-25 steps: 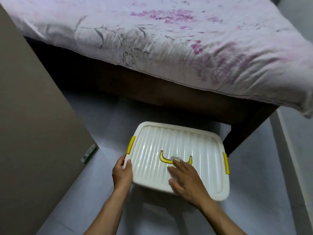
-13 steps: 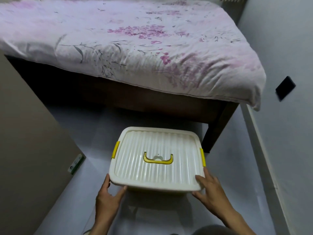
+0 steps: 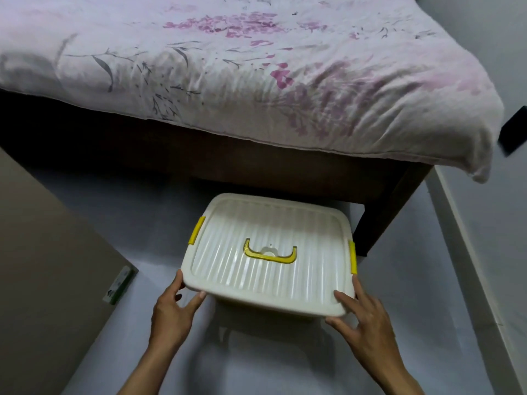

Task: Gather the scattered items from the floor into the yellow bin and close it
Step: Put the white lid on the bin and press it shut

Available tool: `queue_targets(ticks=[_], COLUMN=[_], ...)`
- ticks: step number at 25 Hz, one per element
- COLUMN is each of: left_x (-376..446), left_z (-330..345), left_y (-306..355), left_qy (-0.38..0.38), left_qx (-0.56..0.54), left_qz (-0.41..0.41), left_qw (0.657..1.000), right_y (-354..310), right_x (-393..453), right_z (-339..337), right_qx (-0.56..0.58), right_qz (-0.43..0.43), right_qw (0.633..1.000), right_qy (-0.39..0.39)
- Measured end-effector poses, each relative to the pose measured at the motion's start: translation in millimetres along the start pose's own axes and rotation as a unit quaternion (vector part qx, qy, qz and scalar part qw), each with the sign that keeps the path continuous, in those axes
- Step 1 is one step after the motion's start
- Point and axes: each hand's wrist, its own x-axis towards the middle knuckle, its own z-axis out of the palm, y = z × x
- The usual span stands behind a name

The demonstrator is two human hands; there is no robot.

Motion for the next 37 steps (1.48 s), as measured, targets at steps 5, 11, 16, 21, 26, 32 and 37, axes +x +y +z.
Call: queue_targets(ticks=[5, 11, 16, 21, 26, 32, 37], left_x=[53, 124, 167, 186, 197, 200, 199], left_z=[21, 65, 90, 111, 123, 128, 124], left_y=[31, 76, 120, 140, 151, 151, 153], left_qy=[-0.024, -0.034, -0.083, -0.094, -0.113, -0.135, -0.169], left_qx=[-0.028, -0.122, -0.339, -0.465, -0.522, -0.527, -0.468], left_qz=[0.02, -0.018, -0.122, -0.166, -0.178, -0.171, -0.175], left_qw=[0.999, 0.992, 0.929, 0.864, 0.827, 0.822, 0.85], right_y=[-3, 0, -1, 4, 2, 7, 2], right_x=[49, 125, 180, 225, 249, 255, 251], right_z=[4, 11, 20, 19, 20, 23, 25], right_qx=[0.102, 0.295, 0.442, 0.496, 0.545, 0.554, 0.518], right_qz=[0.093, 0.207, 0.295, 0.313, 0.325, 0.33, 0.35], right_qw=[0.99, 0.931, 0.844, 0.806, 0.769, 0.761, 0.78], right_qy=[0.005, 0.054, 0.07, 0.077, 0.08, 0.075, 0.02])
